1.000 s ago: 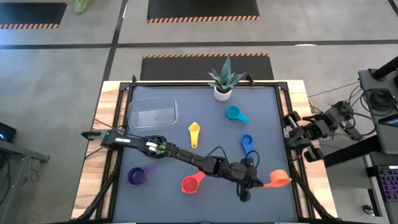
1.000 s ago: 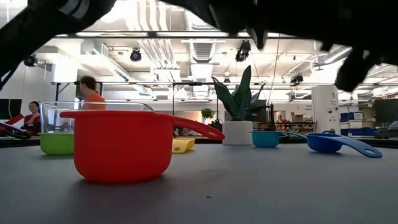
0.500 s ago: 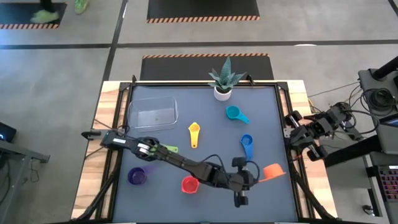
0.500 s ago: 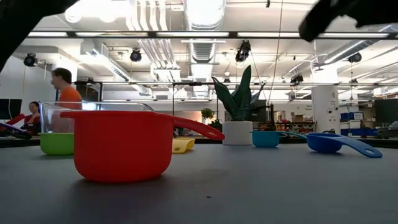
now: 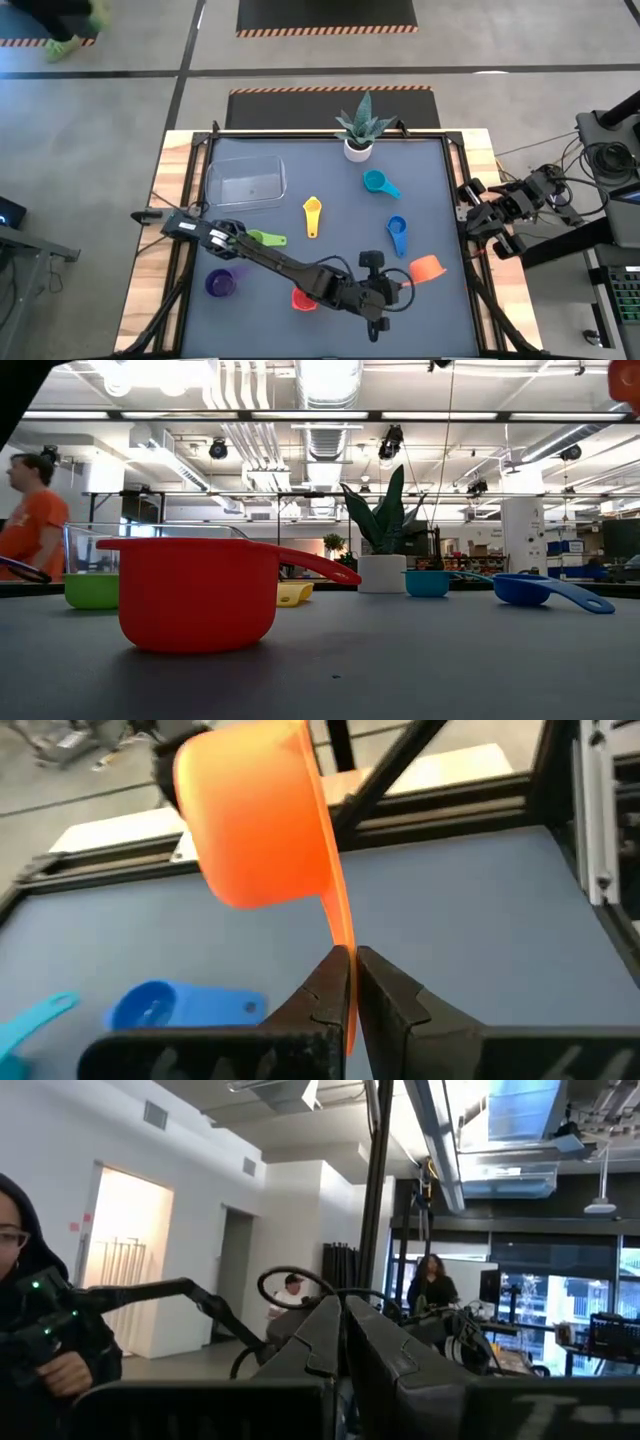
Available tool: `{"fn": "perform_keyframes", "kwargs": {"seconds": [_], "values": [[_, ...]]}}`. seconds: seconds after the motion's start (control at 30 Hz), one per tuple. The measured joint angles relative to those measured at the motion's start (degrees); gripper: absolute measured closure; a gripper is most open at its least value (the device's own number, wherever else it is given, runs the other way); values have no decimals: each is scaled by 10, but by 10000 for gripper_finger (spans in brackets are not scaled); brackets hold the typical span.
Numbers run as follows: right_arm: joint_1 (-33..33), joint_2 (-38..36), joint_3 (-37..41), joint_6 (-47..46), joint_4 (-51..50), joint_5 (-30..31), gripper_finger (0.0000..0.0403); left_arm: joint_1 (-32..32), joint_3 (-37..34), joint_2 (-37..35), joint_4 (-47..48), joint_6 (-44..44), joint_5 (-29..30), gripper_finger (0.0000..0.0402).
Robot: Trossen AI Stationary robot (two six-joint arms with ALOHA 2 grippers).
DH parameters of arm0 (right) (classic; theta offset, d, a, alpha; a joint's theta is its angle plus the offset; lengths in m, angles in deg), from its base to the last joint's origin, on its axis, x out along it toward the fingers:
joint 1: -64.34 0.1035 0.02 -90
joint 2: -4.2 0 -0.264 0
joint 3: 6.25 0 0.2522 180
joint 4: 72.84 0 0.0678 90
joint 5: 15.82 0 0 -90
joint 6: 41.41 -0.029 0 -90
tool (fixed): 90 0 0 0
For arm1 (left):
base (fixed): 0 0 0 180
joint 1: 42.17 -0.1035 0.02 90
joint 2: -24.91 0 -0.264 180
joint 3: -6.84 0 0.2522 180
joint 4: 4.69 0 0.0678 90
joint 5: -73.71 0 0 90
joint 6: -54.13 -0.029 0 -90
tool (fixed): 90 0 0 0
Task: Nest measuring cups in basket
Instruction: Stack the orange measuring cup on top of the violet measuring cup
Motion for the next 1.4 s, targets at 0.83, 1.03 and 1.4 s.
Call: {"fn": "perform_keyframes", "kwargs": {"seconds": [0.83,1.03,1.4], "values": [[0,2,2,28,1,39,394,51,-559,-481,-40,176,51,401],[0,3,2,32,2,49,394,101,-654,-604,-48,255,108,401],[0,3,2,41,2,76,394,233,-706,-740,31,416,106,401]]}}
